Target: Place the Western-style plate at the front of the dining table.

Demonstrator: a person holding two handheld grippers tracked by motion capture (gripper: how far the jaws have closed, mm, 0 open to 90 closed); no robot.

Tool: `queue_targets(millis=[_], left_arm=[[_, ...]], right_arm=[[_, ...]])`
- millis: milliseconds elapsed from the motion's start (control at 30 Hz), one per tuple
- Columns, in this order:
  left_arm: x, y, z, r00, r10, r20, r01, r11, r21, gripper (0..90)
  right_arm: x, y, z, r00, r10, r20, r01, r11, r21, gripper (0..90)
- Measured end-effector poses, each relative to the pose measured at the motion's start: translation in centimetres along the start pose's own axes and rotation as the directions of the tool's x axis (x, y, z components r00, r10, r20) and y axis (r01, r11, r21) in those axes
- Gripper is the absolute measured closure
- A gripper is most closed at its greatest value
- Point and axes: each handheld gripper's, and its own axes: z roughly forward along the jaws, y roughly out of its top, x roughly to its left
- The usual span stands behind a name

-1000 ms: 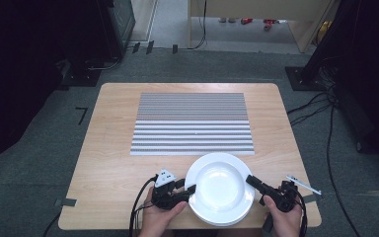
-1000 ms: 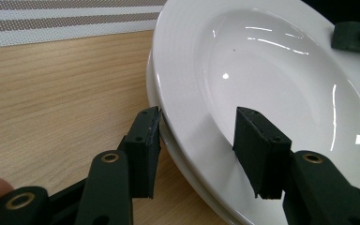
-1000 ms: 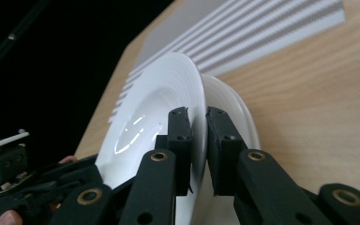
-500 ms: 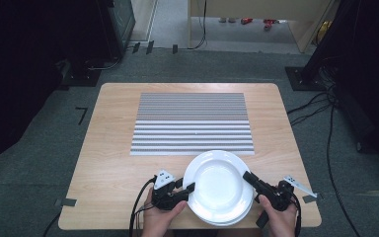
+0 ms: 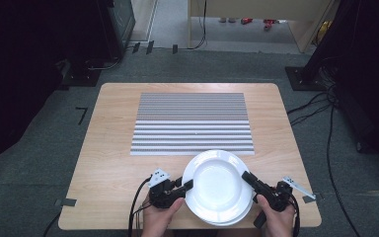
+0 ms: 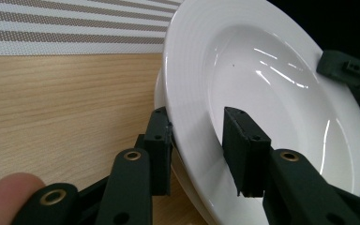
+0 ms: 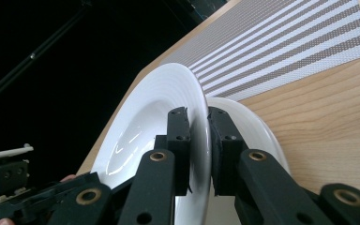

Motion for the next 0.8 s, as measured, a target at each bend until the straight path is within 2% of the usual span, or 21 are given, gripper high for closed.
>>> queue_targets(millis=[67,200,300,367,533,800], left_arm=[[0.2,0.1,-0.1,0.9997,-0.022,0.012,0.022,0.9997,-0.013,67.1],[0.3,0.3,-0.3,0.9995,-0.029,0.014,0.030,0.9991,-0.029,68.6],[0.3,0.6,-0.4,0.9992,-0.036,0.016,0.036,0.9986,-0.038,69.4],[0.4,1.0,-0.5,0.9990,-0.038,0.025,0.039,0.9980,-0.050,70.0],[0.4,2.1,-1.0,0.9984,-0.039,0.043,0.042,0.9959,-0.080,71.6],[1.3,3.8,-1.6,0.9975,-0.058,0.042,0.062,0.9924,-0.106,72.9]], right_arm=[[0.2,0.0,0.0,1.0000,0.009,-0.001,-0.009,1.000,-0.003,82.0],[0.5,0.0,0.1,0.9998,0.022,0.000,-0.022,1.000,-0.009,82.0],[0.8,0.2,0.2,0.9999,0.013,-0.005,-0.013,1.000,-0.016,82.0],[1.0,0.3,0.2,1.0000,0.007,-0.004,-0.007,1.000,-0.020,81.7],[1.1,0.8,0.6,0.9993,0.033,-0.014,-0.033,0.999,-0.028,81.2],[2.1,1.9,2.1,0.9989,0.030,-0.036,-0.030,0.999,-0.018,81.2]])
